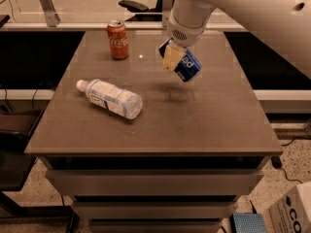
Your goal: Knock pepsi can over
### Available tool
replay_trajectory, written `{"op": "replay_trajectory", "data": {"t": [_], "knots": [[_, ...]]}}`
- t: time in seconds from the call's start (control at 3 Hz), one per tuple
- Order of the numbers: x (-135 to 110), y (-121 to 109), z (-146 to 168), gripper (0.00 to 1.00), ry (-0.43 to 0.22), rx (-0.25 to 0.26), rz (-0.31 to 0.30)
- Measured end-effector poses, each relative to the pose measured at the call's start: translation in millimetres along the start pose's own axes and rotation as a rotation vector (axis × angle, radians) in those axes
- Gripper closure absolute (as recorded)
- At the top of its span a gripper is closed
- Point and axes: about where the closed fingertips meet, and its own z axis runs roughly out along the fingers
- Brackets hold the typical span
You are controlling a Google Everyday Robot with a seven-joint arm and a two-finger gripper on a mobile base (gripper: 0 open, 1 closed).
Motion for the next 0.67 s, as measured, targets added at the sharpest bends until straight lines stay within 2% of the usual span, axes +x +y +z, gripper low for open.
{"op": "replay_trajectory", "data": {"t": [0.67], "knots": [[11.8, 3.2, -0.1, 1.0, 0.037, -0.018, 0.032]]}}
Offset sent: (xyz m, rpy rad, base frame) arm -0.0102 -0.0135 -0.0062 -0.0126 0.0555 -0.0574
